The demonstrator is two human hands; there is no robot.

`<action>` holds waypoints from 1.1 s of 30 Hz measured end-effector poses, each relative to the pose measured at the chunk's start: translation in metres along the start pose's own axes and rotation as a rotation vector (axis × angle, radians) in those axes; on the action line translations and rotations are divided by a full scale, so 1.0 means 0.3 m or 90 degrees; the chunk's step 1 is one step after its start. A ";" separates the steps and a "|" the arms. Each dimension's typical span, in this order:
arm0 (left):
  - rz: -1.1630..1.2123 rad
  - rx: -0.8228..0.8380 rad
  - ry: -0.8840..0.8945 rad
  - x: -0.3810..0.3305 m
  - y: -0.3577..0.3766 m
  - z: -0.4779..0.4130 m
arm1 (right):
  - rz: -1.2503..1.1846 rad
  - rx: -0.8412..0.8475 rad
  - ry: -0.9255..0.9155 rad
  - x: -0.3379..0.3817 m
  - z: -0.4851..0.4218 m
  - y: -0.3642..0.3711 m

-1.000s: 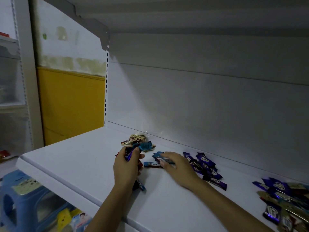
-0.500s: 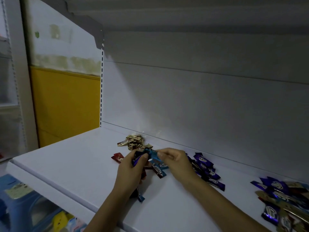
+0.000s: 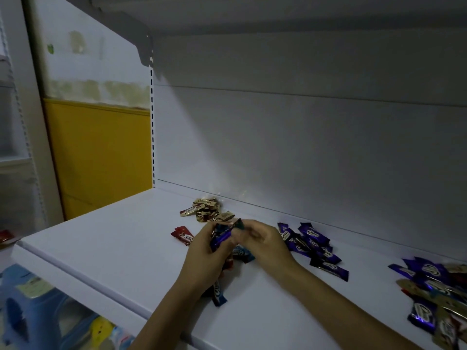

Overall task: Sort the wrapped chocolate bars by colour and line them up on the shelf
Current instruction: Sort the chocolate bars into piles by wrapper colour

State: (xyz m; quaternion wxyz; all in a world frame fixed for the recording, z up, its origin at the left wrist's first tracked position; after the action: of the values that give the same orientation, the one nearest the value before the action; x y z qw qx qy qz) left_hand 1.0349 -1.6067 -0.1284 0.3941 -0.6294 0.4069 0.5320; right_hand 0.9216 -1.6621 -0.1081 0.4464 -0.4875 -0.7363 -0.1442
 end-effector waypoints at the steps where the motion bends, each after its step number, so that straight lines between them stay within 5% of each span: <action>1: -0.003 -0.002 -0.002 0.001 -0.001 0.000 | -0.010 0.002 0.012 0.001 0.003 0.005; 10: -0.030 -0.059 0.003 0.010 -0.011 -0.007 | -0.163 -0.225 0.149 -0.058 0.007 -0.060; 13: -0.019 -0.077 -0.015 0.018 -0.024 -0.013 | -0.084 -0.343 0.100 -0.073 0.006 -0.119; 15: -0.025 -0.078 -0.024 0.021 -0.027 -0.016 | 0.174 -0.287 -0.024 -0.041 0.006 -0.161; 19: -0.013 -0.074 -0.002 0.017 -0.028 -0.011 | 0.501 0.051 -0.103 -0.055 0.024 -0.065; 29: -0.060 -0.082 0.020 0.009 -0.020 -0.007 | 0.145 -0.162 -0.051 0.001 -0.024 -0.084; 33: -0.059 -0.081 -0.011 0.022 -0.014 -0.015 | 0.450 -0.302 -0.137 0.062 -0.038 -0.351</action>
State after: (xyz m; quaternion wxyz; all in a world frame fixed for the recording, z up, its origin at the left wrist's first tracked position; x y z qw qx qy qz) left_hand 1.0412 -1.6098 -0.1341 0.3810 -0.6669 0.3392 0.5431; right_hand 0.8359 -1.7095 -0.0635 0.2650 -0.8106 -0.5133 -0.0959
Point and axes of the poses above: each hand's wrist, its own z-axis away from the middle knuckle, its own y-axis out of the palm, x = y × z, the point moved 6 cm from there along -z, towards the middle knuckle, and after that the axes turned 15 degrees about -y, right-handed, at the moved point
